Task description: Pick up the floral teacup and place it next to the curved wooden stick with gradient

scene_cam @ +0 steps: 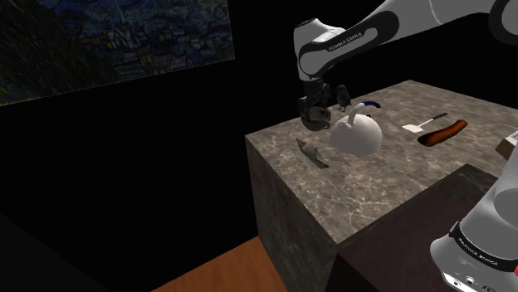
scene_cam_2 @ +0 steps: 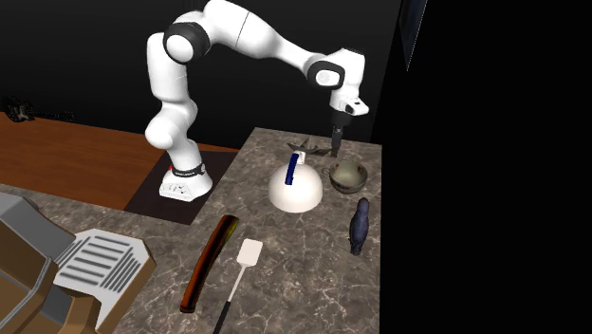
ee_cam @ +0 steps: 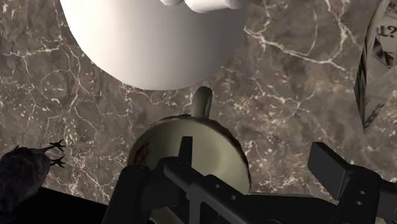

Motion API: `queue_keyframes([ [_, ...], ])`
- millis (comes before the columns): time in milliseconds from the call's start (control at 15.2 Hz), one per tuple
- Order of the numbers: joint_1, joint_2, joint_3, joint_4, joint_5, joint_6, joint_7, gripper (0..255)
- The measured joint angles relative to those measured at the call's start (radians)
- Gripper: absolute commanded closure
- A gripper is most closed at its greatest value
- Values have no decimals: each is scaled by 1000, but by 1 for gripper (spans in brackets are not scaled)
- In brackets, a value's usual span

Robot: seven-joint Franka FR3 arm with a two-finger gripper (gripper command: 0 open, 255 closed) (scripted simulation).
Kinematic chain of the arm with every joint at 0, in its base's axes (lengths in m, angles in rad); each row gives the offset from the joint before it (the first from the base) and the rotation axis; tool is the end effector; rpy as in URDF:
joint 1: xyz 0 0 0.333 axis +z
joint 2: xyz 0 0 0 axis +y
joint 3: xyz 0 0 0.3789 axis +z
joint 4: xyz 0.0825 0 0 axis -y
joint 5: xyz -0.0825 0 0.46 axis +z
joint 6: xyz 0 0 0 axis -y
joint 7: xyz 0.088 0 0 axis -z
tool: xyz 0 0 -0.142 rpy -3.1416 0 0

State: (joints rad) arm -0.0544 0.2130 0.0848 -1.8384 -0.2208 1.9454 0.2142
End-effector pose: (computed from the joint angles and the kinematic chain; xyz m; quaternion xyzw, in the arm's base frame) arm 0.6807 -0.0037 0.3981 0.9934 -0.0462 -0.0404 0.0970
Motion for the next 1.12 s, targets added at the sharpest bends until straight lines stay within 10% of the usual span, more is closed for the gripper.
queue_keyframes([
  [396, 13, 208, -7, 209, -22, -4, 22, 0],
  [1122, 6, 242, -13, 175, -31, 65, 27, 0],
])
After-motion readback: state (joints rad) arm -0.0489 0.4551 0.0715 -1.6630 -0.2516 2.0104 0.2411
